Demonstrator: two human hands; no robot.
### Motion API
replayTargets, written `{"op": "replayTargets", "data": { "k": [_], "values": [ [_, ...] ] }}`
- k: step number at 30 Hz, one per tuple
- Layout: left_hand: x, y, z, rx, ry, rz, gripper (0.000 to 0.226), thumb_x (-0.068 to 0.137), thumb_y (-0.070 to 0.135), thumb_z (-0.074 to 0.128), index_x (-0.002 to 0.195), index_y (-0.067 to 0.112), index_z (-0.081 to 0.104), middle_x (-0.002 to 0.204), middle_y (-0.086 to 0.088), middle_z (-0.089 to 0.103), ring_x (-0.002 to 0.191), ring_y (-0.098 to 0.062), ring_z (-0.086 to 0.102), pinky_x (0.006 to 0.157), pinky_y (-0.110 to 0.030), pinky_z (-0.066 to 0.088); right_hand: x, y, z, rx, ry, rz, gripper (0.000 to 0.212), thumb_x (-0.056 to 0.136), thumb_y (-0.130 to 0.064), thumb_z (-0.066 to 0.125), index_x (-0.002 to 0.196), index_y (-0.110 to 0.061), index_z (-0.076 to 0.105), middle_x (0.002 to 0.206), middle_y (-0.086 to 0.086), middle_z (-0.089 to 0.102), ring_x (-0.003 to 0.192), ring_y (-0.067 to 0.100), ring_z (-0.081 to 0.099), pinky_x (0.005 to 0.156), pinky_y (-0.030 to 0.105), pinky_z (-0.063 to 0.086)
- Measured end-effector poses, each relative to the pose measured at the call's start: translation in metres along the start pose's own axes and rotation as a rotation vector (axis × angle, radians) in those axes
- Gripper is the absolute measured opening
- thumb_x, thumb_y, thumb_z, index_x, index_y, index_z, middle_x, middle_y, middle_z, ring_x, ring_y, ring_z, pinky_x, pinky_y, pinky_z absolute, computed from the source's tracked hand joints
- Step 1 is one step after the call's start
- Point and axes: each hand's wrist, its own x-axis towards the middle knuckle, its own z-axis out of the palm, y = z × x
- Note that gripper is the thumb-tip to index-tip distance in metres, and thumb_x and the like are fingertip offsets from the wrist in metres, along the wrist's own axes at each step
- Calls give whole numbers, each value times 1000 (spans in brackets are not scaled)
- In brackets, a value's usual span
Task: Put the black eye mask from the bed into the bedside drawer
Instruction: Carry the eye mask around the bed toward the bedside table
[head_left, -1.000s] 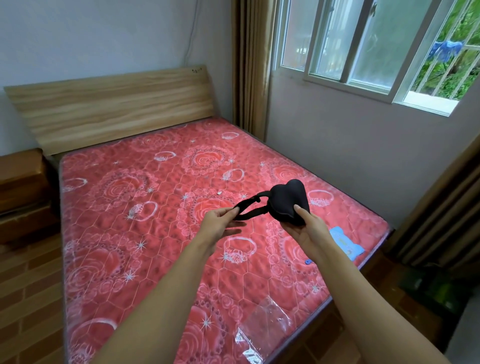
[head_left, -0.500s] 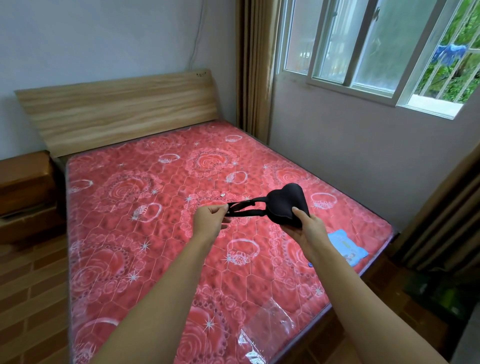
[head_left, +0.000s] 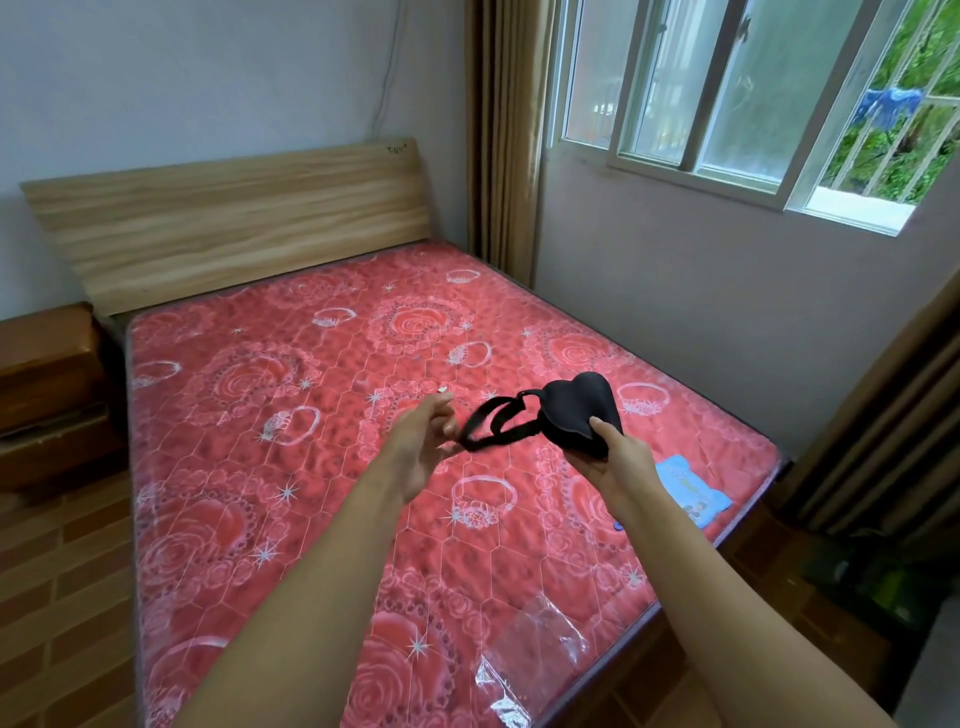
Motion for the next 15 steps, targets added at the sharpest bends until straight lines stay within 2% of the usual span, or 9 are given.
{"op": "replayTargets", "data": {
  "k": [2,4,6,8,10,12,15],
  "values": [
    [-1,4,-4,327,-23,20,23,83,37,58,71,17,58,44,10,46,48,-10,44,68,-30,46,1,1,-1,-36,-13,-7,15,89,-10,54,100,0,52,87,13,62,76,28,65,62,32,52],
    [-2,6,-7,527,-14,63,19,77,42,63,73,23,63,54,8,51,54,-10,46,69,-27,45,1,3,-1,-69,-29,-2,13,89,-9,55,98,0,53,86,13,62,75,27,65,62,32,53],
    [-3,7,-7,567,19,137,13,76,41,66,82,30,65,73,6,58,67,-9,53,69,-23,43,-1,6,1,-90,-48,4,6,89,-9,55,89,-3,56,85,13,63,74,26,65,59,31,54],
    [-3,6,-7,608,9,172,24,78,39,66,100,33,63,95,4,60,88,-10,57,72,-21,42,-3,9,7,-96,-77,9,7,89,-9,55,83,-7,58,86,13,64,75,26,66,54,28,56],
    [-3,4,-6,688,-29,149,37,80,34,65,117,33,57,113,1,56,105,-16,53,84,-29,41,-6,10,12,-92,-107,20,8,89,-10,55,82,-8,58,86,14,64,74,25,67,49,25,57],
    [-5,0,-7,737,-59,119,40,83,28,63,122,30,54,117,0,54,110,-17,51,88,-33,38,-8,11,18,-81,-132,38,8,89,-10,55,82,-8,58,87,13,65,74,24,67,49,24,57],
    [-8,-3,-9,725,-50,150,24,85,20,62,109,18,65,103,-4,66,95,-13,61,79,-21,43,-9,11,25,-58,-162,49,8,89,-10,54,83,-8,58,88,13,65,74,23,68,51,24,57]
  ]
}}
